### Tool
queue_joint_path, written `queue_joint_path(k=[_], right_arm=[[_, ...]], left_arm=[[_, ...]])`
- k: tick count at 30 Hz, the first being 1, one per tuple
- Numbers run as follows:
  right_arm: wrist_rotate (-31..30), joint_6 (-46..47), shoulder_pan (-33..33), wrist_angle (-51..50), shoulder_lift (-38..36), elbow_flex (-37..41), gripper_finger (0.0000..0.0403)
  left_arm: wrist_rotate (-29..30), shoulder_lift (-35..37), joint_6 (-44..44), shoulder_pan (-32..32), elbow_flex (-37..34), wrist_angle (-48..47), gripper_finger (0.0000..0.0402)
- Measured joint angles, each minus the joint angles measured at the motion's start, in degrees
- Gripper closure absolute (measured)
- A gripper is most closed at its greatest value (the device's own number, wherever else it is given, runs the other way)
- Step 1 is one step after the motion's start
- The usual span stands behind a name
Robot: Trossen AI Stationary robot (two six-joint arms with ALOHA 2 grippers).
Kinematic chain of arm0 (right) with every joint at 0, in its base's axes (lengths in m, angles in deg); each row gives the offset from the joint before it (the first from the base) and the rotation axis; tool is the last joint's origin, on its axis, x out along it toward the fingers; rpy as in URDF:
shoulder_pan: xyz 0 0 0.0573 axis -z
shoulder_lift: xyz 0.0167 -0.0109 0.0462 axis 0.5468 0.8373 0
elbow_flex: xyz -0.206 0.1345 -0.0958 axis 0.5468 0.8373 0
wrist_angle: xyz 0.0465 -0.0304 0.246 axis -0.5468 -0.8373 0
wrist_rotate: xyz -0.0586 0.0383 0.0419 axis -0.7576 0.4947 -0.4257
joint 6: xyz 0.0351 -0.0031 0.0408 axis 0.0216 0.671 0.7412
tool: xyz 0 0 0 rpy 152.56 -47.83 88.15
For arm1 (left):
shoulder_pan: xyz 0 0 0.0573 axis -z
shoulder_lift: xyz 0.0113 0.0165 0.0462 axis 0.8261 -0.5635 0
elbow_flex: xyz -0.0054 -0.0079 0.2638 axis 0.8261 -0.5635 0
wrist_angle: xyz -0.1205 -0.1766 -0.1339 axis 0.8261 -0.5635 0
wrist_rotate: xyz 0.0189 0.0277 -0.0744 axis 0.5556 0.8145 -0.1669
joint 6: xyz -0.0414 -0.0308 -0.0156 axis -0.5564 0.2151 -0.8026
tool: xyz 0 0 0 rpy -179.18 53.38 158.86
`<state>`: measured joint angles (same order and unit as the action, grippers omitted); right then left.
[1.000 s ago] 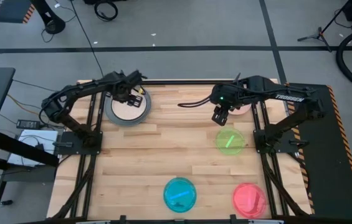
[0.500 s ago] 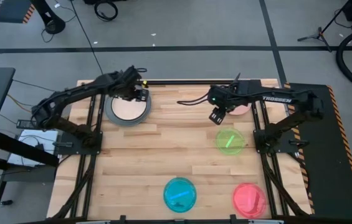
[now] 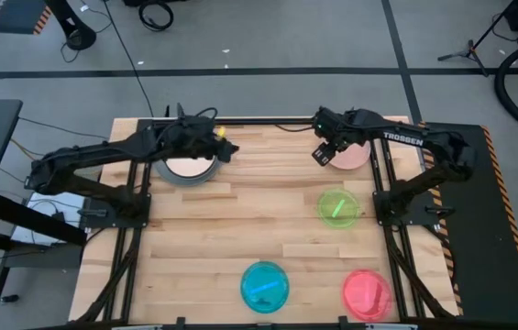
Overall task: Stack plastic plates
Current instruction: Stack the light pink plate on the orange plate
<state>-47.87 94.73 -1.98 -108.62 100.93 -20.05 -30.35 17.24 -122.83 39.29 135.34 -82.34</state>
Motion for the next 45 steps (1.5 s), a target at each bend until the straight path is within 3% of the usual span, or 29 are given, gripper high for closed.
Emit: queue_joint_path(k=[10, 18, 27, 32, 40, 45], right_arm=[[2.92, 3.37, 4.93, 5.27, 2.32, 7.91, 0.0202], [3.3, 6.34, 3.05, 8.99, 12.78, 7.61, 0.0202], [2.73, 6.86, 2.56, 10.36, 18.06, 7.21, 0.0208], [1.47, 5.49, 3.41, 10.49, 21.25, 6.9, 0.0252], [-1.94, 1.08, 3.46, 11.52, 20.16, 7.07, 0.0381], [-0.82, -1.73, 2.75, 8.71, 17.06, 4.98, 0.0381]], left_arm=[[2.8, 1.14, 9.89, 6.35, 0.0, 14.46, 0.0223], [0.43, 6.55, 14.73, 6.72, 0.0, 13.91, 0.0223], [2.38, 14.24, 14.85, 5.67, 0.0, 4.62, 0.0223], [3.91, 16.36, 15.46, 6.07, 0.0, 1.67, 0.0223], [4.07, 17.98, 16.44, 7.57, -0.14, 0.41, 0.0223], [4.05, 19.02, 17.6, 8.65, -0.17, -3.64, 0.0224]])
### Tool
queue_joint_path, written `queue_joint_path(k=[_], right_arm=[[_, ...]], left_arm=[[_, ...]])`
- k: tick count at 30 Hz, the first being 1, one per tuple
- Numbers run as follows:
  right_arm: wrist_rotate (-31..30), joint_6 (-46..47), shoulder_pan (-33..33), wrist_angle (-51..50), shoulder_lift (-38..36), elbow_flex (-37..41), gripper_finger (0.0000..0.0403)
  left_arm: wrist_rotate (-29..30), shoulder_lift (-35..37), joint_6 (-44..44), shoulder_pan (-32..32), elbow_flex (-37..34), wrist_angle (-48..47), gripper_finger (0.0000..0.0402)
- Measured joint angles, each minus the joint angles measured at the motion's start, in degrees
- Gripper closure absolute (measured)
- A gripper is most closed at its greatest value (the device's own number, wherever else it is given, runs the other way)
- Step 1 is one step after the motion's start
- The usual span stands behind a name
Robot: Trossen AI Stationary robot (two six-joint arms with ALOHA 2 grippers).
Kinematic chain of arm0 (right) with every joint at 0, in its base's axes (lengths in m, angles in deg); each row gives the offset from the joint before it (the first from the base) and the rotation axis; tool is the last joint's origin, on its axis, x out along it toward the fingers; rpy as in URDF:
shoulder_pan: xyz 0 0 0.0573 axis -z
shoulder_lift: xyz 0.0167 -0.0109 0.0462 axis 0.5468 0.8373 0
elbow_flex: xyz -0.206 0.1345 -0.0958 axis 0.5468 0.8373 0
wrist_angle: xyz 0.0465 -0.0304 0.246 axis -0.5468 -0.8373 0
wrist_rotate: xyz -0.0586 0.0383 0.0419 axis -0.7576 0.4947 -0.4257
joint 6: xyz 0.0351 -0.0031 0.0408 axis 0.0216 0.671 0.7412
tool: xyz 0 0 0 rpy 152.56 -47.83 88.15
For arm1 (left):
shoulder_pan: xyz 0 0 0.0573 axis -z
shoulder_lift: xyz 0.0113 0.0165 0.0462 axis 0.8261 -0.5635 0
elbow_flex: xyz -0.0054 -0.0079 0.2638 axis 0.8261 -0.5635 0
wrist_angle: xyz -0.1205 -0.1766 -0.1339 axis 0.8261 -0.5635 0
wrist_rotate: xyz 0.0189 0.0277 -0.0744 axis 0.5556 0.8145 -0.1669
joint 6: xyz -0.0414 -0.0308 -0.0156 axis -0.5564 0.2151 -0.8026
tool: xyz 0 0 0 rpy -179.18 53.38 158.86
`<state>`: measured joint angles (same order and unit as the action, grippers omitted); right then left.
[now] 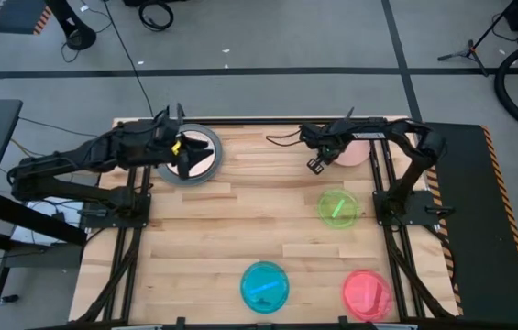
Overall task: Stack plastic plates
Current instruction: Stack the light pink plate on the orange plate
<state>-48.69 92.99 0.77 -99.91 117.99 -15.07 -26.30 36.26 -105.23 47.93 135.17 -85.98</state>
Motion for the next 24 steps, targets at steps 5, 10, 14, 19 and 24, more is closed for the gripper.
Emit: queue_joint_path(k=[5, 10, 14, 19, 24], right_arm=[[3.49, -7.21, -3.31, 1.44, -2.31, -5.77, 0.0391], [11.27, -25.39, -8.53, 9.05, -0.27, -14.37, 0.0391], [13.07, -51.56, -15.05, 11.74, 3.95, -22.09, 0.0391], [10.68, -60.29, -19.32, 12.14, 15.36, -36.17, 0.0389], [9.87, -62.58, -20.79, 8.71, 28.79, -54.32, 0.039]], left_arm=[[1.07, 2.41, 2.7, -1.76, -0.02, -6.15, 0.0224], [1.11, 6.47, 2.94, -5.68, 0.0, -13.12, 0.0224], [0.93, 9.77, 2.79, -8.68, 0.0, -21.99, 0.022], [-3.64, 14.46, 2.35, -12.05, 0.0, -30.6, 0.0196], [-7.99, 18.64, 1.33, -13.4, 0.04, -31.73, 0.0169]])
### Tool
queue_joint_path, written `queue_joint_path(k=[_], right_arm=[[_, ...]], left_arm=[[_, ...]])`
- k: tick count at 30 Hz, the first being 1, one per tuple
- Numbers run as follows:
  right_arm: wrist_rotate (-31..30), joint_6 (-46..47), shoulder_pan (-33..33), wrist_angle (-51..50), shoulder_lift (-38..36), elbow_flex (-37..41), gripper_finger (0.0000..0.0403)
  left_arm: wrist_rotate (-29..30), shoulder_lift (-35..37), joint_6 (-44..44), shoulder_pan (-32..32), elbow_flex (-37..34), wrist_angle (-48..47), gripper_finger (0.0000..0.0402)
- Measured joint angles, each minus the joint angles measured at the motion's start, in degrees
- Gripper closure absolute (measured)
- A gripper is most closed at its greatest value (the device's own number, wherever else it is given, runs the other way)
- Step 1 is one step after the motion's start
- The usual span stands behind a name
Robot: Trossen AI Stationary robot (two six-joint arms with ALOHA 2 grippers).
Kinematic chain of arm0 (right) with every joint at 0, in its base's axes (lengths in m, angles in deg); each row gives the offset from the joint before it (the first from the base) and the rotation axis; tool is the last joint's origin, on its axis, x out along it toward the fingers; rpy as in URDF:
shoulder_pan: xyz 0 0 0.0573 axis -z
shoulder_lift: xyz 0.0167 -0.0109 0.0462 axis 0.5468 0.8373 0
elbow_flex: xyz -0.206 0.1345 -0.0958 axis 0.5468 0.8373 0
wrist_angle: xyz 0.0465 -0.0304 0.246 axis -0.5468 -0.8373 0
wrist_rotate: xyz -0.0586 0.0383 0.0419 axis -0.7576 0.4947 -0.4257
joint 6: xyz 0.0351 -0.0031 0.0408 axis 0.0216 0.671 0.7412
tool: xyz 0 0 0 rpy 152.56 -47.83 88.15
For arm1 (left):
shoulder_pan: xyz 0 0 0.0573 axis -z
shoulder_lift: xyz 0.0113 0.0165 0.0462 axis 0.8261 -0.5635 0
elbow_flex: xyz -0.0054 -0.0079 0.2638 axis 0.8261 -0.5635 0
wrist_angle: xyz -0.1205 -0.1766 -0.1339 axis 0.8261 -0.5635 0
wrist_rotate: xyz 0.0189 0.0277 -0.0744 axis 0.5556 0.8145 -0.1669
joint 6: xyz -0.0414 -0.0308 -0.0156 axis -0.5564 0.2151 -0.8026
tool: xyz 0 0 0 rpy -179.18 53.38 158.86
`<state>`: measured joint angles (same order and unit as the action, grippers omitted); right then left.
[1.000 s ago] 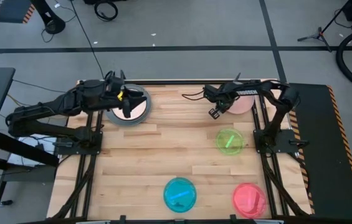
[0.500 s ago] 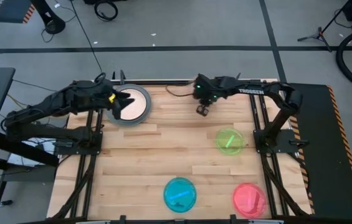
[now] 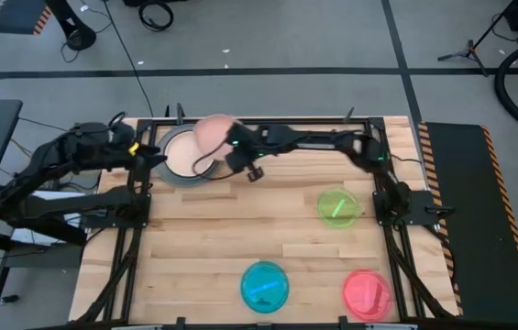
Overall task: Stack plastic plates
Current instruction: Stack the light pink plate on the orange plate
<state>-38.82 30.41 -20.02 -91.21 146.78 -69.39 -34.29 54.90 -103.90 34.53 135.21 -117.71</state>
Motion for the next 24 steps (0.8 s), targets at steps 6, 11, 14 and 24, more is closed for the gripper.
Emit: queue_joint_path(k=[6, 11, 14, 24], right_arm=[[1.02, -1.02, -2.0, -6.56, 14.17, -22.96, 0.039], [0.08, -2.04, -3.19, 1.45, 15.68, -19.23, 0.0391], [-3.09, -1.9, -4.03, 2.83, 17.39, -19.28, 0.0391], [-4.02, -3.45, -4.79, 20.62, 20.38, -18.7, 0.039]], left_arm=[[-1.61, 2.09, 0.27, 0.02, 0.0, -1.4, 0.0157], [-1.61, 2.03, 1.46, 0.11, 0.0, -2.46, 0.0157], [-1.59, 1.96, 1.53, 0.13, 0.0, -2.0, 0.0157], [-1.56, 1.35, 2.16, 0.13, 0.0, -0.84, 0.0157]])
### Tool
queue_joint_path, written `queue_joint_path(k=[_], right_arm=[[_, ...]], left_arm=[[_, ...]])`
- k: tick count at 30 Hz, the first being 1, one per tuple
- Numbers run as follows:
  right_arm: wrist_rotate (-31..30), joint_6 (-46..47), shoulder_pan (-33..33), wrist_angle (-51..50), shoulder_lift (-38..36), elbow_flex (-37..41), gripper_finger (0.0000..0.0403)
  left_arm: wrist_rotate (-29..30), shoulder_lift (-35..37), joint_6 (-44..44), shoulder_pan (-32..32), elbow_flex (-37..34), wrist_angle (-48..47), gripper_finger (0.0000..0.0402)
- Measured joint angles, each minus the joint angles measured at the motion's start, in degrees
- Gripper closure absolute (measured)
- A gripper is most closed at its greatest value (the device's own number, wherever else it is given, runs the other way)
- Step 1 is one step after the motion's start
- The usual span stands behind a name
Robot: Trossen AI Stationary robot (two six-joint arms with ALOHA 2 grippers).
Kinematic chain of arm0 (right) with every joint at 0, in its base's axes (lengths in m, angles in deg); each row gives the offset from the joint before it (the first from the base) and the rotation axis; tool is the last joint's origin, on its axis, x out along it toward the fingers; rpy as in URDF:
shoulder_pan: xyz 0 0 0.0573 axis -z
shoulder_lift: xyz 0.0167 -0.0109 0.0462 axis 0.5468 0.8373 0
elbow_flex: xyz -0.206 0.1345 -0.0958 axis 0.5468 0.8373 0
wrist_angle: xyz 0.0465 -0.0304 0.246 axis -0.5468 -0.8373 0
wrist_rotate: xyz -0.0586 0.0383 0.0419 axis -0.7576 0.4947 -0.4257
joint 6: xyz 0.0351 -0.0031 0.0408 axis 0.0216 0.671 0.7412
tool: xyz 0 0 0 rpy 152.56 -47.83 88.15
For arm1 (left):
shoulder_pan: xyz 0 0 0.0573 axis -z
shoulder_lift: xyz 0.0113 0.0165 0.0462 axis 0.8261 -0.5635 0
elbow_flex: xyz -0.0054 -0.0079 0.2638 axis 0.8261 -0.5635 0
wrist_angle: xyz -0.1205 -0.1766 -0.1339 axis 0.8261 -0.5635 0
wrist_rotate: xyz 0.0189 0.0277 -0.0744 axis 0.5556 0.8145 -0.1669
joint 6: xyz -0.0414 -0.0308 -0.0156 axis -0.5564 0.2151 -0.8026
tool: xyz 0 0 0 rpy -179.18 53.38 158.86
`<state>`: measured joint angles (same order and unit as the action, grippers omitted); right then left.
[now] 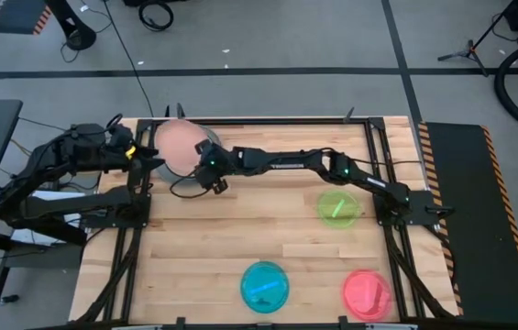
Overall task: Stack plastic plates
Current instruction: Stack the light pink plate on the orange plate
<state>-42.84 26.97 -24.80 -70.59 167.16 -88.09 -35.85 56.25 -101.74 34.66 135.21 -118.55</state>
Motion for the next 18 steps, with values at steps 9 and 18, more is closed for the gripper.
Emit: queue_joint_path(k=[9, 18], right_arm=[[3.3, 0.19, 2.21, -0.44, 0.28, 1.76, 0.0388], [4.92, 1.52, 2.75, -0.33, 0.28, 1.7, 0.0372]], left_arm=[[-0.02, -1.04, -1.83, 0.02, 0.0, 0.08, 0.0157], [-0.01, -2.18, -5.19, 0.02, 0.0, 1.21, 0.0157]])
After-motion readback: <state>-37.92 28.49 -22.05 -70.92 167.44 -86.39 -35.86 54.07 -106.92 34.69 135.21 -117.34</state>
